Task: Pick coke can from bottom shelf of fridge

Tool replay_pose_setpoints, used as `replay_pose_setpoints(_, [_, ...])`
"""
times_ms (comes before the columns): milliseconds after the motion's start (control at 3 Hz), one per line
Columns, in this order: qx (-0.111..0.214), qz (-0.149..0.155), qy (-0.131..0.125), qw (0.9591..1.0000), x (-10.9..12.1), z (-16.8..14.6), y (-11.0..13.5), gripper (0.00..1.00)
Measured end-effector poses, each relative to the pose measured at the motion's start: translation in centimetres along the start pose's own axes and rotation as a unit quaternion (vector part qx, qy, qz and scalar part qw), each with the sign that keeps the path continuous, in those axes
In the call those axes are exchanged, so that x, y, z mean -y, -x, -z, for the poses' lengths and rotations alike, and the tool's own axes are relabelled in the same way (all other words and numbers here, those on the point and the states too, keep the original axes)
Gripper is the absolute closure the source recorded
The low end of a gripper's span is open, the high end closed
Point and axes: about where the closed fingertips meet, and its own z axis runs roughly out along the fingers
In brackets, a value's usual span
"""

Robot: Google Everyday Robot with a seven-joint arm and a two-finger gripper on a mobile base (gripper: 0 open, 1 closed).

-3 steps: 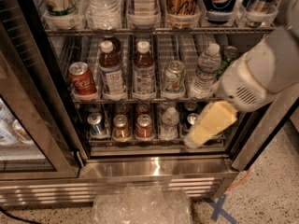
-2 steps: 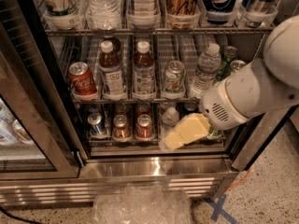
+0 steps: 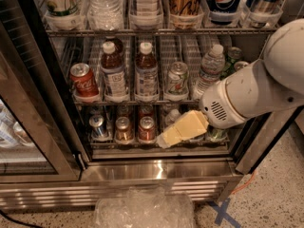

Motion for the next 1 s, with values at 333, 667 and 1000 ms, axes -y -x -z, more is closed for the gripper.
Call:
replay_pose_setpoints(333, [0.021,-0.012,0.010,0.9996,-0.6,-2.0,0.5,0.00])
replay_pose_setpoints(667, [0.053,-0.055,0.042,0.9963,-2.4,-7.2,0.8,0.00])
replay_pose_setpoints(1000, [0.072,-0.119,0.050,0.9890,-5.0,-11.5,-0.3,0.00])
